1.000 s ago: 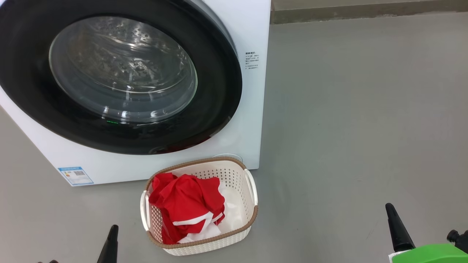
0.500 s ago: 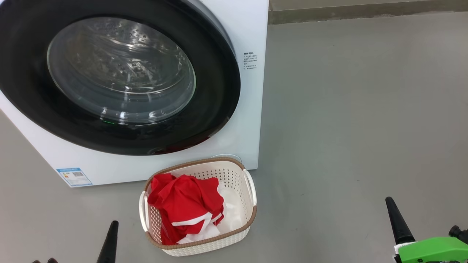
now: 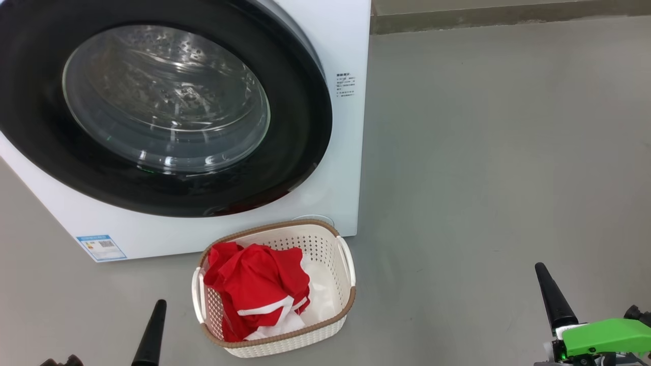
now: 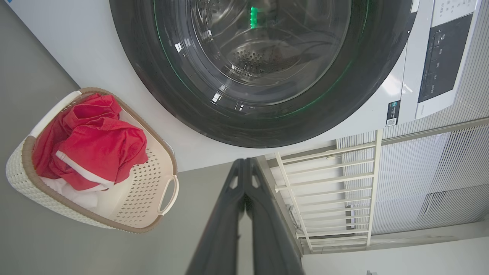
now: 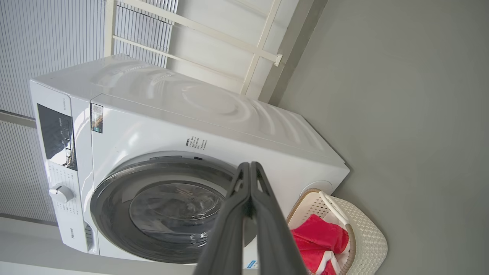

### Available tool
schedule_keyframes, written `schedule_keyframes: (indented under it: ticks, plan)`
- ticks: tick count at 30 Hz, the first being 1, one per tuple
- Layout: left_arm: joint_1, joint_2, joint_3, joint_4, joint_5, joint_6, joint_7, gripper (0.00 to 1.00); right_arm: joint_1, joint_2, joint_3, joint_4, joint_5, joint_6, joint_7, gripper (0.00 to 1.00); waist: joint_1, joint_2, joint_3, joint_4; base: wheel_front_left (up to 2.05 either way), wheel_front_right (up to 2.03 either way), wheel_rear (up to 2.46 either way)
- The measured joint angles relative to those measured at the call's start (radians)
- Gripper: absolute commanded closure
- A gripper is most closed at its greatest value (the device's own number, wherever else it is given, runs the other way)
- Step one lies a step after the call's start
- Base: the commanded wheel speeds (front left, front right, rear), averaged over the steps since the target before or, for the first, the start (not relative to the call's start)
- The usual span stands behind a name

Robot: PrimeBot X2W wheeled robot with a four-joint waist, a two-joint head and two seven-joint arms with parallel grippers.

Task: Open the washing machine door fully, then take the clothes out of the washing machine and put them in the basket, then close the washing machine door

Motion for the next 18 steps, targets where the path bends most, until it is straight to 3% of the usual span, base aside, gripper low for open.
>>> schedule_keyframes:
  ticks: [18]
  plan:
    - [-0.039, -0.006, 0.011, 0.005, -0.177, 0.0, 0.052, 1.0, -0.047, -0.004, -0.005, 0.003, 0.164, 0.0, 0.052, 1.0, 0.0, 0.0, -0.001, -0.007, 0.0, 0.0, 0.0]
